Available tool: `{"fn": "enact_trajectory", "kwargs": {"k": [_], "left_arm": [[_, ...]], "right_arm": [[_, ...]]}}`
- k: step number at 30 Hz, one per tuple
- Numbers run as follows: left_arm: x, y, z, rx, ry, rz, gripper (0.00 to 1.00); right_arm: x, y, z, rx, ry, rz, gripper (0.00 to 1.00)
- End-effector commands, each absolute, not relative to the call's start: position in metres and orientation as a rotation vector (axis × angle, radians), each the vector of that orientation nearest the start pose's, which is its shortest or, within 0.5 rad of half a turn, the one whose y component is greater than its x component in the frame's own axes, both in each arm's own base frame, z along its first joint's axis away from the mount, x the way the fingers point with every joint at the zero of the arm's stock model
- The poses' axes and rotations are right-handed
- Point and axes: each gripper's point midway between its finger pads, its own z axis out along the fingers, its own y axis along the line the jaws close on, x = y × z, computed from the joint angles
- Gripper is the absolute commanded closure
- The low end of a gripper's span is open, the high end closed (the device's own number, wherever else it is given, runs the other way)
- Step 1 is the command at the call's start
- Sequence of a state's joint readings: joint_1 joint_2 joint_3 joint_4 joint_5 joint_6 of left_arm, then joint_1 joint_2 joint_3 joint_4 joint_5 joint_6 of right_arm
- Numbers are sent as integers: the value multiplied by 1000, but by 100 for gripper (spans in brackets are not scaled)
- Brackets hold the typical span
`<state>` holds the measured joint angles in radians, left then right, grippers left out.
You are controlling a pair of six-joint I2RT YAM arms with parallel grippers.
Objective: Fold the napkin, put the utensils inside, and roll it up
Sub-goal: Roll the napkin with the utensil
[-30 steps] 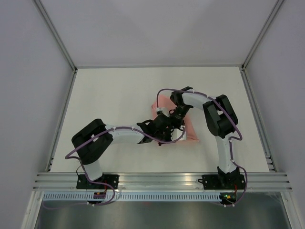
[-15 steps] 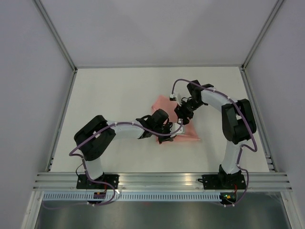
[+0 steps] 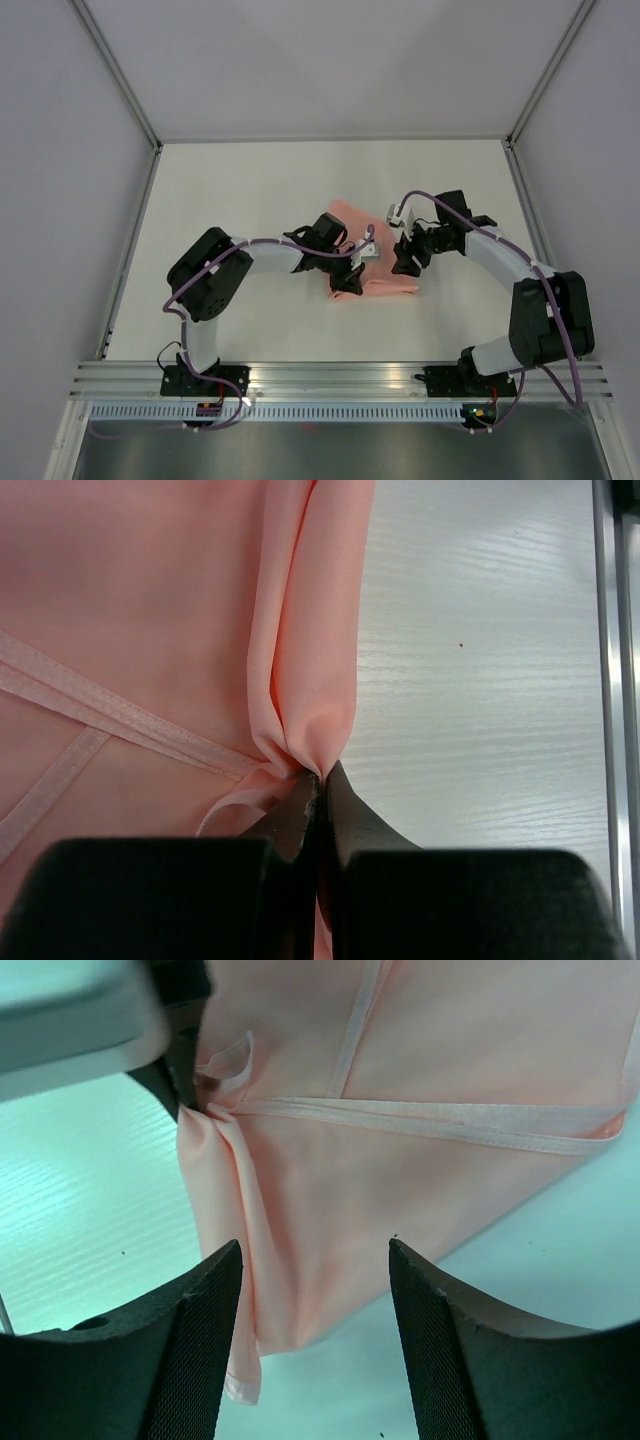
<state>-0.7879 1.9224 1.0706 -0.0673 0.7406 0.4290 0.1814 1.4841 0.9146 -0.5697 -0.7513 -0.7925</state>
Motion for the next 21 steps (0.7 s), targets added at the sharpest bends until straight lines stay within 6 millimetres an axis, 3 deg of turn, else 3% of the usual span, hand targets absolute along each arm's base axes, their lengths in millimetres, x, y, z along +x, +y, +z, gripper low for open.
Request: {"fn": "enact_trajectory", "kwargs": {"k": [1,3,6,8,9,12,21], "left_arm": [[181,-329,-26,1658,2149,-1186,98],[183,-328,-27,1645,2167,-1199,98],[183,-328,-26,1623,2188,-1252,98],[186,-328,-26,1606,2201,-1274,98],[185,-327,-26,1599,2214,-1287,98],[185,-327,-27,1581,2235,-1325,98],[183,-326,-38,1557,2299,-1380,98]], "right_arm": [[287,163,107,-1397,1771,669,33],[281,167,114,-1438,1703,616,33],[263,170,100,-1507,1657,543,31],[259,174,102,-1541,1602,469,31],[246,180,92,-1592,1581,470,30],[235,191,83,-1670,1537,457,30],[213,210,53,-1827,1454,379,30]]}}
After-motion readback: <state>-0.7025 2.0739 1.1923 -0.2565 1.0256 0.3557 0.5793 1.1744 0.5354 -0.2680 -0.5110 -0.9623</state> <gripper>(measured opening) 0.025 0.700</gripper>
